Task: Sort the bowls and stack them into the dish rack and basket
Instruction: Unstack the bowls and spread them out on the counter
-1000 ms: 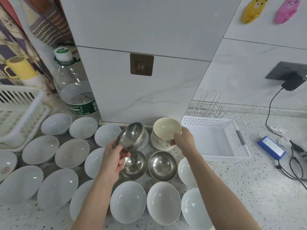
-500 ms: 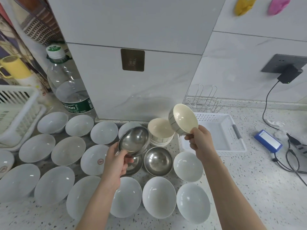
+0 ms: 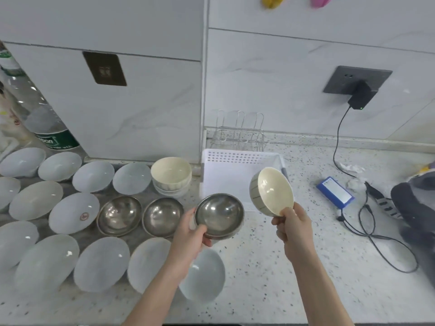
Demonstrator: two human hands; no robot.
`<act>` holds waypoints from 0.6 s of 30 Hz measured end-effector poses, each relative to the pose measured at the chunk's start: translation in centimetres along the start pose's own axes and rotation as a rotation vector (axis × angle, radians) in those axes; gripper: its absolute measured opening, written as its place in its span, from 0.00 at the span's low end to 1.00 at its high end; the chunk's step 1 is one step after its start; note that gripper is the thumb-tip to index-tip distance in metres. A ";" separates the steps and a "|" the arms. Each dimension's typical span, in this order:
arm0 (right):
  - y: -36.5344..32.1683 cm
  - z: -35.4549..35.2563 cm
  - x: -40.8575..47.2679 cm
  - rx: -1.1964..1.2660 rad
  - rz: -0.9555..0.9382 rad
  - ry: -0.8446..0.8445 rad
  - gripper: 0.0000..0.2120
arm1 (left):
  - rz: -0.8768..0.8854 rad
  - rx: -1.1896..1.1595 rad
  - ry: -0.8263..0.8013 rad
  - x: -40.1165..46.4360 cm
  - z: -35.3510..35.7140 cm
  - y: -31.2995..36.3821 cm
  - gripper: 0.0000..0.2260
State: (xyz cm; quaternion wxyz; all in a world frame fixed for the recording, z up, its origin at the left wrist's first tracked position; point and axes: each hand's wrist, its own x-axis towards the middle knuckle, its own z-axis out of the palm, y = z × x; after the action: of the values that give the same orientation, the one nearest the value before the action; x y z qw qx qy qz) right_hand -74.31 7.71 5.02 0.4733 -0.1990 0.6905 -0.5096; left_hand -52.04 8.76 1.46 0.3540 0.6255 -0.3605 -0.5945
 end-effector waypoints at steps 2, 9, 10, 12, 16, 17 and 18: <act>0.3 -3.0 0.5 -0.020 -0.003 -0.003 0.17 | -0.006 0.045 -0.003 -0.5 3.3 -0.8 0.22; 1.7 -9.3 1.9 -0.087 0.017 -0.036 0.18 | -0.044 0.239 0.015 -0.6 10.2 -2.9 0.24; 1.9 -9.7 2.0 -0.090 0.019 -0.046 0.18 | -0.058 0.245 0.012 -0.4 10.9 -3.1 0.24; 2.4 -10.3 2.1 -0.100 0.020 -0.061 0.18 | -0.072 0.248 0.015 0.1 11.8 -3.5 0.25; 3.5 -10.8 2.2 -0.129 0.046 -0.067 0.20 | -0.053 0.274 0.106 0.5 12.9 -4.0 0.24; 3.7 -10.9 2.2 -0.131 0.054 -0.072 0.20 | -0.046 0.270 0.126 0.6 13.0 -4.1 0.25; 3.9 -10.9 2.2 -0.132 0.062 -0.081 0.20 | -0.042 0.267 0.139 0.7 13.0 -4.3 0.25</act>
State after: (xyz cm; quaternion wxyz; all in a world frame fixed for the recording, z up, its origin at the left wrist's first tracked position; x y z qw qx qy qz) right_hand -83.89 13.28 0.91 0.5022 -0.2288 0.7086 -0.4396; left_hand -64.88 10.07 -3.21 0.2791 0.7142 -0.3978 -0.5037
